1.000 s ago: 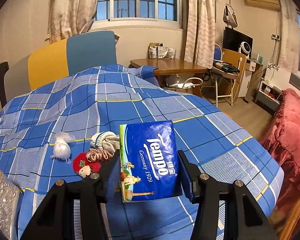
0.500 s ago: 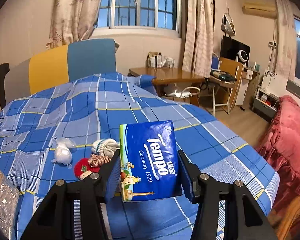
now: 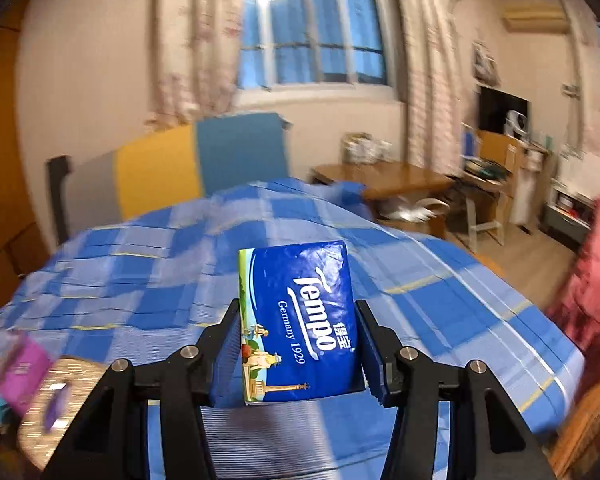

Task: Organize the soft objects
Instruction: 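Carry the pink towel roll into the gold tray with the left gripper while the right holds the tissue pack, then lower the Tempo tissue pack into the gold tray and open the right gripper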

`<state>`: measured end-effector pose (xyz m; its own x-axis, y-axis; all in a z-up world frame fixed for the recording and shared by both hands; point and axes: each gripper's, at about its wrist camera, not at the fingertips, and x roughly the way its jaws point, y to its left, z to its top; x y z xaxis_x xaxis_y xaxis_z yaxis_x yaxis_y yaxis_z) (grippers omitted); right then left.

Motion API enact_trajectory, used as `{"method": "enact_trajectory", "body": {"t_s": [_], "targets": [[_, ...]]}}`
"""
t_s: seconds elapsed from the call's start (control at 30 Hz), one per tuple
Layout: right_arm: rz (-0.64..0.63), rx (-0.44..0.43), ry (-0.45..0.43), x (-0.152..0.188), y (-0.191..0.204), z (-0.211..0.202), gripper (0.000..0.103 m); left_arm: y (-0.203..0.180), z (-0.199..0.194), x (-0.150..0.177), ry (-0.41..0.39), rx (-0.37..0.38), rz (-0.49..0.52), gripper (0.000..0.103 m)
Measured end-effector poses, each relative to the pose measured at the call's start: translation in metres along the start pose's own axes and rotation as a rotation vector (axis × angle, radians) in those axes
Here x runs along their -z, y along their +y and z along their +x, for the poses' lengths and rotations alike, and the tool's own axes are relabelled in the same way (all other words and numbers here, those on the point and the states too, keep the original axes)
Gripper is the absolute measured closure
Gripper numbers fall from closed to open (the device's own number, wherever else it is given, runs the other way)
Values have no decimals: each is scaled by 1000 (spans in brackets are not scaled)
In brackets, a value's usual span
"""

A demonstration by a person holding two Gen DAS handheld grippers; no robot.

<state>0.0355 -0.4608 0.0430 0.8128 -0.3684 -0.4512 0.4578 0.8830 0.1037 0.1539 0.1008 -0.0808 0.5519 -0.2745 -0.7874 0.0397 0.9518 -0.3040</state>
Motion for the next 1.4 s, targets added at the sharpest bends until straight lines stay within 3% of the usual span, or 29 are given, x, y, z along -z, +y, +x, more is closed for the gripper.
{"method": "enact_trajectory", "body": {"t_s": [0.2, 0.43, 0.7, 0.87, 0.93, 1.1, 1.4], "targets": [[-105, -204, -38, -5, 88, -36, 49, -16, -4, 10, 6, 61, 53, 49], [-232, -417, 7, 20, 186, -67, 49, -16, -14, 15, -9, 102, 73, 49], [-379, -659, 235, 90, 303, -77, 49, 8, -38, 7, -74, 75, 31, 49], [-465, -743, 475, 143, 371, -57, 49, 32, -52, -2, -117, 51, -28, 49], [-459, -756, 573, 164, 394, -44, 49, 42, -59, -5, -133, 43, -50, 49], [-439, -744, 708, 200, 434, -21, 49, 60, -68, -6, -153, 36, -85, 49], [-373, -651, 787, 228, 470, 4, 47, 76, -69, -4, -154, 36, -132, 49]]}}
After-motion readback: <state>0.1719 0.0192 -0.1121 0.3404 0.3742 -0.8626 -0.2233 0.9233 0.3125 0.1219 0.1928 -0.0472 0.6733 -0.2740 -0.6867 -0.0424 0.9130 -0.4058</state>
